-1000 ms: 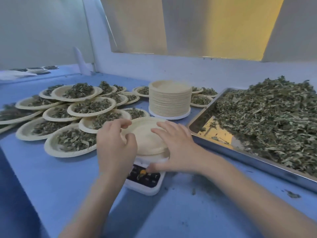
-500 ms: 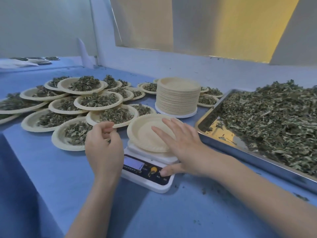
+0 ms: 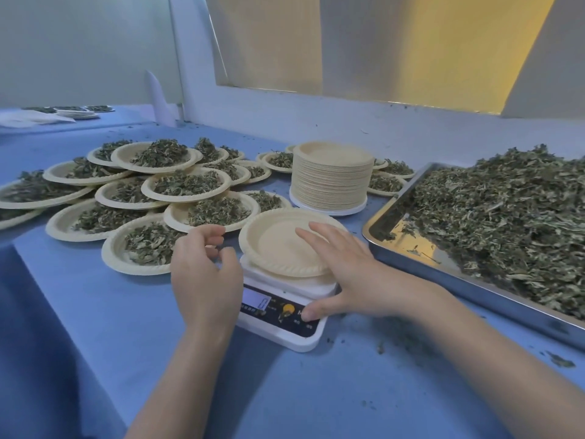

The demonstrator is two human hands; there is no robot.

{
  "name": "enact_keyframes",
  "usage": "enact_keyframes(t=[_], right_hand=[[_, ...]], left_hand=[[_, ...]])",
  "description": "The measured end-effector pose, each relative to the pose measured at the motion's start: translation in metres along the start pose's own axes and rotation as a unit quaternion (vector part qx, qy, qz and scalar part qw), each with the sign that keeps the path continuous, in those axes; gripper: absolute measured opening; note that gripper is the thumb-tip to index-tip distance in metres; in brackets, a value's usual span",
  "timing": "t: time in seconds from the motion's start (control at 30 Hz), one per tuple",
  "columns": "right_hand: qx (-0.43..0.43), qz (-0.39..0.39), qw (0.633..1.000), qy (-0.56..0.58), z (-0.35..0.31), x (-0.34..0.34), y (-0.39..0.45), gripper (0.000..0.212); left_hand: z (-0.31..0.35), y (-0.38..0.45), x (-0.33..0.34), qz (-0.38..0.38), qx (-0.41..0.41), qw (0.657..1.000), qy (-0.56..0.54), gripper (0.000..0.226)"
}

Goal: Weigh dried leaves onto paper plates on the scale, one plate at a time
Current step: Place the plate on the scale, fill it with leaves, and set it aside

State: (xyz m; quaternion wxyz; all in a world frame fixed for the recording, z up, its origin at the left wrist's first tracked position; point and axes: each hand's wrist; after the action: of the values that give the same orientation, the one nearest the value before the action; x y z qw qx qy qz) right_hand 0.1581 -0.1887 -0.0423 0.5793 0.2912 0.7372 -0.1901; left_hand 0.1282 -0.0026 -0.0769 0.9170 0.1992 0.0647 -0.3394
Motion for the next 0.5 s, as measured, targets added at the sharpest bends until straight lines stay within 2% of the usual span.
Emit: enact_keyframes(t=[0.13,0.27,0.37,0.5], right_hand=[[-0.005,0.022,1.0,0.012,0.003,-0.007,-0.003,0.107],[-0.006,0.08,0.997,0.01,0.009,-0.024,-0.013,0.096],[0.007,0.141,0.99,0.027,0.024,-0.036,-0.033,0.079],[0.108,0.183,0.977,0.033,0.066,-0.052,-0.08,0.051]], left_hand=[[0.019,-0.015,0.01,-0.01,0.163,0.985,0.056,0.024],[0.051,-0.034,0.033,-0.087,0.287,0.948,0.11,0.027],[0.078,-0.049,0.059,-0.176,0.338,0.911,0.159,0.038],[0.112,-0.078,0.112,-0.309,0.343,0.857,0.23,0.068]])
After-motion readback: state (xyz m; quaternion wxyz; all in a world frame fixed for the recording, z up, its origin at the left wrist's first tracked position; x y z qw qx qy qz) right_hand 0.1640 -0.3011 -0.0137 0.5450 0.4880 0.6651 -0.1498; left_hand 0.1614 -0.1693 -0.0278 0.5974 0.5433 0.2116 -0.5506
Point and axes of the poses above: each hand's wrist, its own y-axis towards the middle knuckle, its own x-axis out of the palm, z = x × y, and after that the axes turned 10 degrees about -x, right-handed
